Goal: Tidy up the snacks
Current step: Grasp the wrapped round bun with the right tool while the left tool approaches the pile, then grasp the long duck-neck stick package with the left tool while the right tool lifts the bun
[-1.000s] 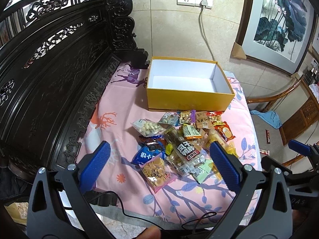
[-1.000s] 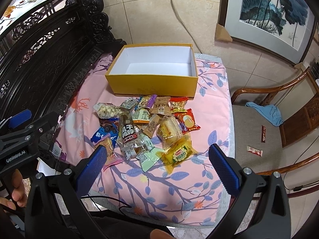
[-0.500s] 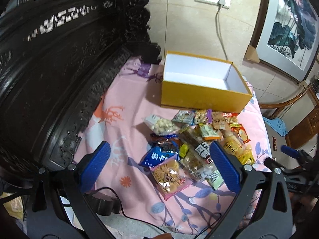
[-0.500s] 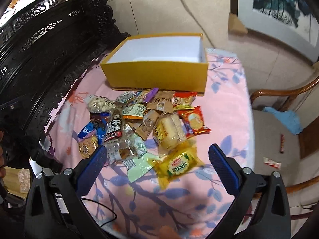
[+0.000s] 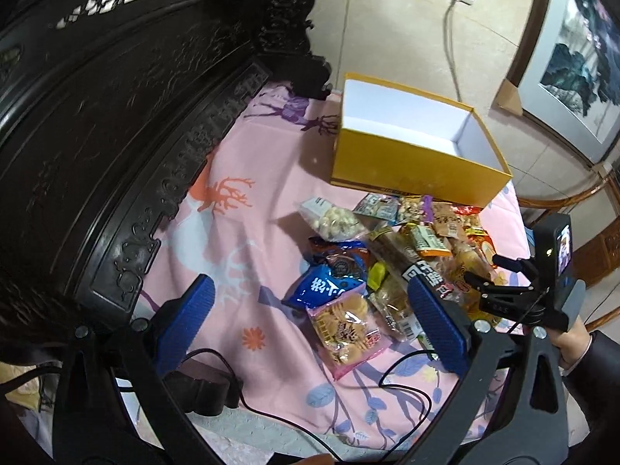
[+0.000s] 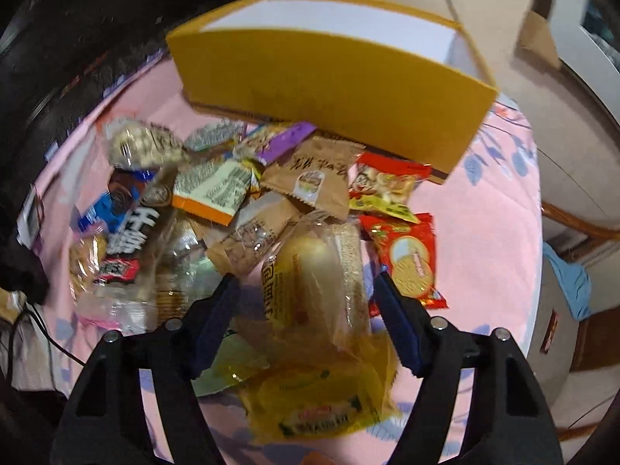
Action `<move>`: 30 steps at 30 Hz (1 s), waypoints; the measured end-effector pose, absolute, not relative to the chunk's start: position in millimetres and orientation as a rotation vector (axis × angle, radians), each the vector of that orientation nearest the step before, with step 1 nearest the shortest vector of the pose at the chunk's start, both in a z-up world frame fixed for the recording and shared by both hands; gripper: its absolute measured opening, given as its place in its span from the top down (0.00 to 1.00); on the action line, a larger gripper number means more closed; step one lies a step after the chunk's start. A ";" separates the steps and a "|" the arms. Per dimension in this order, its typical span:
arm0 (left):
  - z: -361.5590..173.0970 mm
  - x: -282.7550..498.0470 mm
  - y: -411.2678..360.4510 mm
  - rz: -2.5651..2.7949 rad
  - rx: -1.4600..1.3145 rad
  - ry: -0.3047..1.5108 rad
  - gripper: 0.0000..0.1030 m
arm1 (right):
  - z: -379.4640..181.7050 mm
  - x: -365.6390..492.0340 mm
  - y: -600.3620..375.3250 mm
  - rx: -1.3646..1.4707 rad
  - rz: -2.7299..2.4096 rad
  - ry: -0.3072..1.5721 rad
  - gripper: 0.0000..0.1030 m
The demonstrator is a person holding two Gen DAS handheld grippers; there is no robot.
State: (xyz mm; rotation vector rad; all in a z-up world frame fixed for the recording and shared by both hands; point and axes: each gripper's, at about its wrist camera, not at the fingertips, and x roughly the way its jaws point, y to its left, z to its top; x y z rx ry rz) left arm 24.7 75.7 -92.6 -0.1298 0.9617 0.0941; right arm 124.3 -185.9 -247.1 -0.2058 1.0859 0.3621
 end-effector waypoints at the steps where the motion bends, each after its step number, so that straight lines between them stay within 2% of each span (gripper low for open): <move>1: -94.2 26.4 77.9 0.097 -0.140 0.966 0.02 | -251.0 126.0 -183.3 -0.214 0.368 1.099 0.43; 2: -95.3 28.0 78.9 0.097 -0.146 0.967 0.02 | -256.9 127.0 -180.7 -0.231 0.369 1.110 0.47; 3: -97.1 30.4 79.8 0.096 -0.153 0.970 0.02 | -259.3 126.7 -178.2 -0.242 0.367 1.113 0.57; 4: -99.1 33.3 79.6 0.095 -0.156 0.976 0.02 | -261.7 125.9 -177.8 -0.243 0.368 1.112 0.62; 7: -104.3 42.9 73.5 0.076 -0.156 0.986 0.02 | -253.9 119.2 -182.0 -0.201 0.360 1.094 0.66; 16: -150.7 97.2 19.2 -0.097 -0.108 1.132 0.02 | -210.8 73.3 -216.9 0.038 0.317 1.023 0.66; 24: -218.0 139.1 -23.0 -0.108 -0.108 1.361 0.02 | -206.8 56.3 -222.6 0.157 0.298 1.015 0.66; 28: -233.3 147.4 -32.1 -0.082 -0.105 1.407 0.02 | -205.5 57.2 -227.8 0.163 0.296 1.005 0.66; 30: -239.8 151.6 -34.1 -0.080 -0.112 1.421 0.11 | -205.6 58.1 -230.6 0.170 0.299 1.001 0.66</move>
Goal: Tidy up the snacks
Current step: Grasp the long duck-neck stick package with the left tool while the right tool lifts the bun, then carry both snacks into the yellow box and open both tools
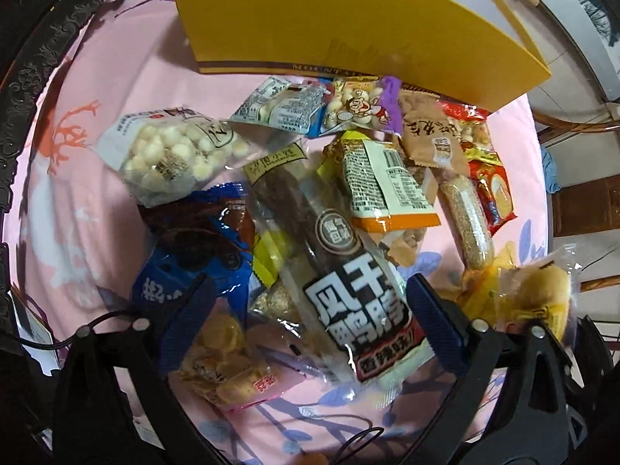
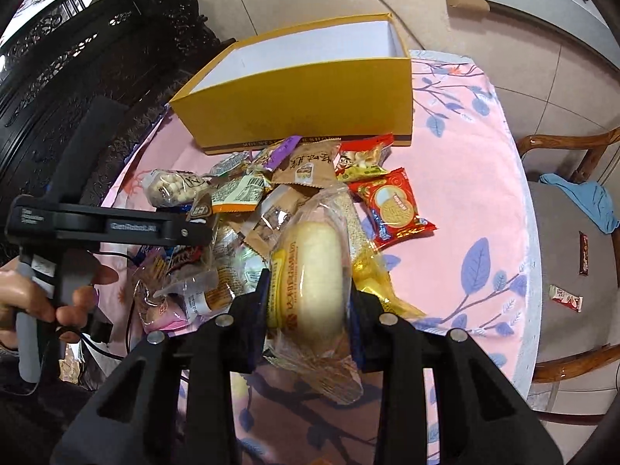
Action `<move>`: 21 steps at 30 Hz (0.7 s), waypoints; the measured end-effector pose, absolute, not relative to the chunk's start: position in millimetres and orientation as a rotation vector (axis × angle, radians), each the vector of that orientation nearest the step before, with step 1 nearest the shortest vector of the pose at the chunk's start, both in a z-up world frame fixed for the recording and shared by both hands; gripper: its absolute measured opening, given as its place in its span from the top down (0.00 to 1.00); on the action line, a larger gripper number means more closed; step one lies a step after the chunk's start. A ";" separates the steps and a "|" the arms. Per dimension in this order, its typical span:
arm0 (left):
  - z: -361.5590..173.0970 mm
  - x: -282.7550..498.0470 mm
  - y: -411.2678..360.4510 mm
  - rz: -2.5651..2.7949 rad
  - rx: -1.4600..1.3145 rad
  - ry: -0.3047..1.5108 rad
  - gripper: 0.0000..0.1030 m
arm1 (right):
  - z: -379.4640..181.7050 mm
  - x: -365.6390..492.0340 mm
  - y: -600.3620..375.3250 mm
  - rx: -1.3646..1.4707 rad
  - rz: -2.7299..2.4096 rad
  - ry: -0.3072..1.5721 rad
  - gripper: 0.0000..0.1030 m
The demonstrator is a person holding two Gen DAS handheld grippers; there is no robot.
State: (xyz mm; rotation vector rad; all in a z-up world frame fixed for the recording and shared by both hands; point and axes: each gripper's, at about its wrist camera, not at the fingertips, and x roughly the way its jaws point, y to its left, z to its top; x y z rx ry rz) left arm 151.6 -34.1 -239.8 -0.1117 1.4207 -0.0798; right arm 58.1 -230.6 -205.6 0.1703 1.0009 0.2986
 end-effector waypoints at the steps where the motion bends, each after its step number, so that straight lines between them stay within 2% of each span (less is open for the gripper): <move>1: -243.1 153.4 -35.5 -0.083 -0.119 1.435 0.29 | -206.2 58.6 -231.6 0.174 0.299 1.000 0.66; 2: -247.3 154.3 -36.7 -0.086 -0.125 1.457 0.44 | -206.6 60.3 -232.8 0.180 0.302 0.998 0.66; 5: -255.7 152.6 -37.5 -0.103 -0.153 1.473 0.47 | -207.4 63.1 -236.2 0.195 0.305 0.994 0.66; 8: -252.4 148.6 -36.7 -0.122 -0.172 1.449 0.60 | -206.9 64.5 -237.2 0.208 0.306 0.987 0.66; 10: -249.3 144.5 -35.0 -0.140 -0.188 1.433 0.65 | -205.4 64.0 -236.9 0.210 0.309 0.982 0.66; 17: -224.9 122.4 -8.5 -0.212 -0.238 1.359 0.68 | -195.2 58.2 -236.5 0.211 0.302 0.959 0.66; 21: -190.2 107.3 -5.4 -0.202 -0.141 1.246 0.68 | -187.1 56.3 -233.4 0.207 0.303 0.943 0.66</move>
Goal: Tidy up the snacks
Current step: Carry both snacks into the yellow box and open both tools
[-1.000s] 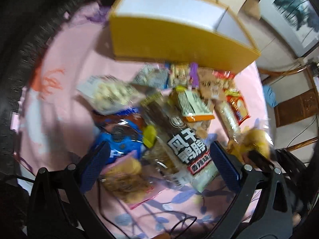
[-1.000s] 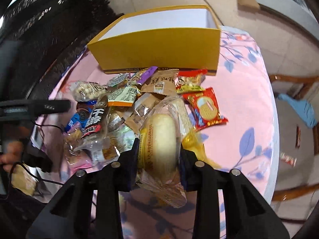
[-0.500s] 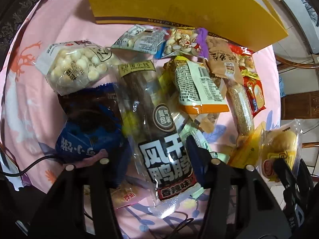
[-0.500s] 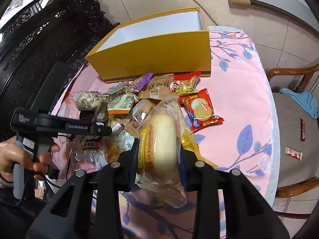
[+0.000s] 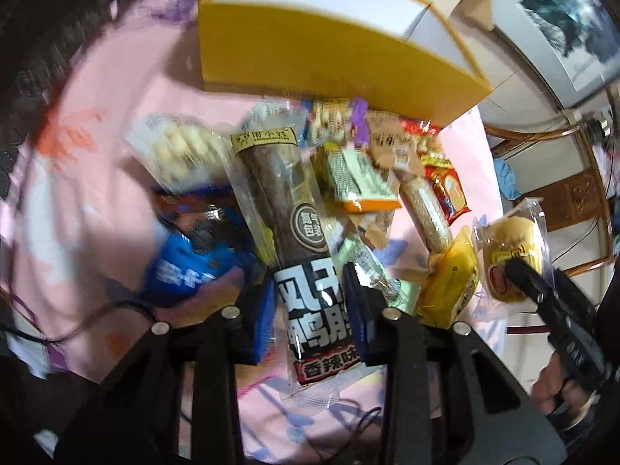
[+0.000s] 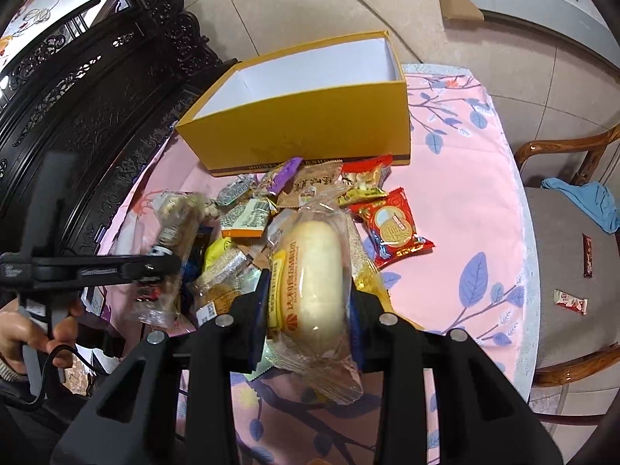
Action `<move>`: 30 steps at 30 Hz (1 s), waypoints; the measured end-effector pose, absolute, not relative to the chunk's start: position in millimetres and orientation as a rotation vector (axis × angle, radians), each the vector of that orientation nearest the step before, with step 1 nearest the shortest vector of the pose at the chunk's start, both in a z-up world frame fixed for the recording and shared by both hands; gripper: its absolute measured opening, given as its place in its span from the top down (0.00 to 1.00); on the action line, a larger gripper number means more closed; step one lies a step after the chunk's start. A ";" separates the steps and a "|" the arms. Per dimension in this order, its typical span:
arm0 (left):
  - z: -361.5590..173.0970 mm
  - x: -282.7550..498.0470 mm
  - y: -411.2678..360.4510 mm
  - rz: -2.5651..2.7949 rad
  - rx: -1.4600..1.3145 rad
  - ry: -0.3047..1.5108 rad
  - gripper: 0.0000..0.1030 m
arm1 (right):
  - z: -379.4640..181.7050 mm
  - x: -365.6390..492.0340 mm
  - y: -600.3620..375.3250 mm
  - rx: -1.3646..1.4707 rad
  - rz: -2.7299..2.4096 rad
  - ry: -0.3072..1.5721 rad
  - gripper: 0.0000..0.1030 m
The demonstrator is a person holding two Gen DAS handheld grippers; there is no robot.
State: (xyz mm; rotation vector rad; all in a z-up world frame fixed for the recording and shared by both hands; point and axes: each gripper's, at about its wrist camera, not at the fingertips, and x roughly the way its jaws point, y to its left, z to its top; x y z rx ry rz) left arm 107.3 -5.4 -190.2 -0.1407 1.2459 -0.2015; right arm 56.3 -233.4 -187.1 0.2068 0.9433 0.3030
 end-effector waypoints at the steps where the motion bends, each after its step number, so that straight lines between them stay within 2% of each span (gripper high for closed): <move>1: -180.2 104.4 -7.4 -0.185 -0.092 1.212 0.68 | -184.8 56.3 -232.4 0.206 0.304 0.937 0.66; 8: -129.0 115.0 -10.4 -0.129 0.036 1.101 0.68 | -154.8 71.1 -227.3 0.198 0.315 0.879 0.66; 16: -76.9 170.5 -26.9 -0.147 0.075 0.955 0.68 | -102.4 143.2 -234.3 0.170 0.263 0.714 0.66; 24: -70.7 258.6 -38.9 -0.125 0.104 0.904 0.68 | -91.8 227.9 -224.1 0.102 0.227 0.645 0.66; 30: -95.5 313.2 -41.8 -0.103 0.107 0.938 0.68 | -117.1 269.8 -209.5 0.055 0.235 0.674 0.66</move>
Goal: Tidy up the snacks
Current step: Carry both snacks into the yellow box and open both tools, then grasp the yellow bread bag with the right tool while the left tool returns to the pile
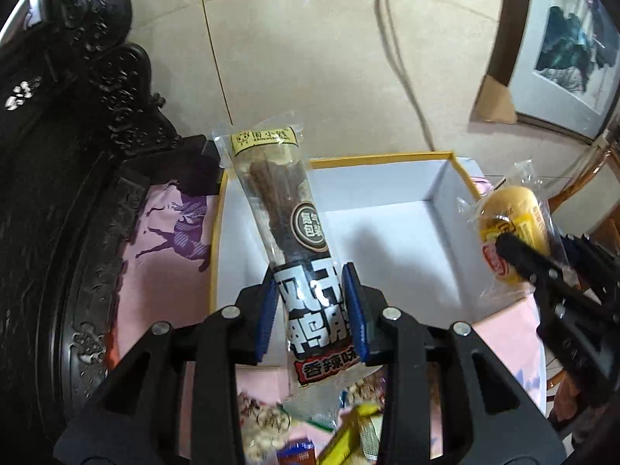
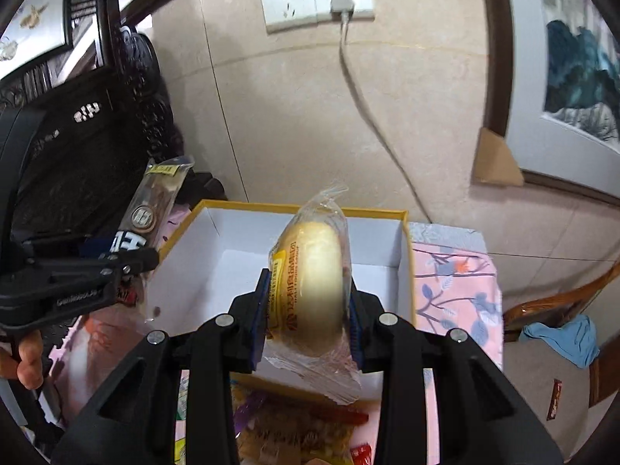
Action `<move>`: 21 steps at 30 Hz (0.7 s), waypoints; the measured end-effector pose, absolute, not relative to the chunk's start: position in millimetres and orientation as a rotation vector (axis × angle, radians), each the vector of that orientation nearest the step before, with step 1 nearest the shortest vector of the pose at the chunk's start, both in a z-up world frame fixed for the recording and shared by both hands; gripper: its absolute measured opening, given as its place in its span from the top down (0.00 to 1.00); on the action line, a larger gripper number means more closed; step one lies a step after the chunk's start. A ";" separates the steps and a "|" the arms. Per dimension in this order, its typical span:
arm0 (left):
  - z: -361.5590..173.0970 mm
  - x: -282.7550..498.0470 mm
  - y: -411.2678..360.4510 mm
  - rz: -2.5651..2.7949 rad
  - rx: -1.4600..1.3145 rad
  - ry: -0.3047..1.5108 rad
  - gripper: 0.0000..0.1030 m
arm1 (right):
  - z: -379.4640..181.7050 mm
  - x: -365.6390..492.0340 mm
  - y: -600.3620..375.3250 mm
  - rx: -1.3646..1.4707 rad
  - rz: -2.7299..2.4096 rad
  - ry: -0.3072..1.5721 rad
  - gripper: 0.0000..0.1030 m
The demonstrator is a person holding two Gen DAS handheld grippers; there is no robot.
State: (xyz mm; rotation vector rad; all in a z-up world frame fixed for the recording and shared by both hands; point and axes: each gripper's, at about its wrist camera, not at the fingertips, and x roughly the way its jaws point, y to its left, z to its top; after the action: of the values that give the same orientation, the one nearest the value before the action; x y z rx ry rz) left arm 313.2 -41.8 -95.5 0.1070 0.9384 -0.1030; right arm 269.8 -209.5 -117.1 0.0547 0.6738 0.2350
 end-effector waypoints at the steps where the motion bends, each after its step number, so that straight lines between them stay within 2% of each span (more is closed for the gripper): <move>1: -101.1 320.6 -41.9 -0.099 0.108 0.948 0.68 | -123.7 275.3 -208.2 0.052 0.234 0.683 0.66; 3: -112.2 332.2 -43.1 -0.094 0.110 0.968 0.68 | -132.8 282.8 -204.3 0.047 0.243 0.701 0.66; 5: -123.4 339.7 -45.3 -0.074 0.128 0.983 0.66 | -139.3 289.9 -199.1 0.033 0.249 0.713 0.60; 6: -127.3 342.0 -46.6 -0.059 0.142 0.988 0.59 | -141.0 291.1 -196.4 0.015 0.236 0.714 0.38; 7: -129.9 343.7 -47.8 -0.041 0.156 0.986 0.45 | -141.4 290.8 -193.6 -0.013 0.202 0.705 0.13; 8: -130.7 343.4 -47.9 -0.027 0.167 0.976 0.40 | -139.9 289.0 -192.4 -0.023 0.184 0.691 0.04; 9: -130.7 341.9 -49.0 -0.018 0.178 0.963 0.40 | -138.4 286.3 -192.3 -0.021 0.182 0.672 0.01; 21: -88.6 301.5 -57.2 -0.028 0.203 0.865 0.40 | -108.1 235.8 -202.5 0.040 0.189 0.660 0.01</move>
State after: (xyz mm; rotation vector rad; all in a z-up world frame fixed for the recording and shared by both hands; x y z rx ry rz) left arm 301.5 -57.2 -88.6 0.2027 0.8652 -0.0284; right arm 235.8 -202.5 -108.1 0.0403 0.6600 0.1893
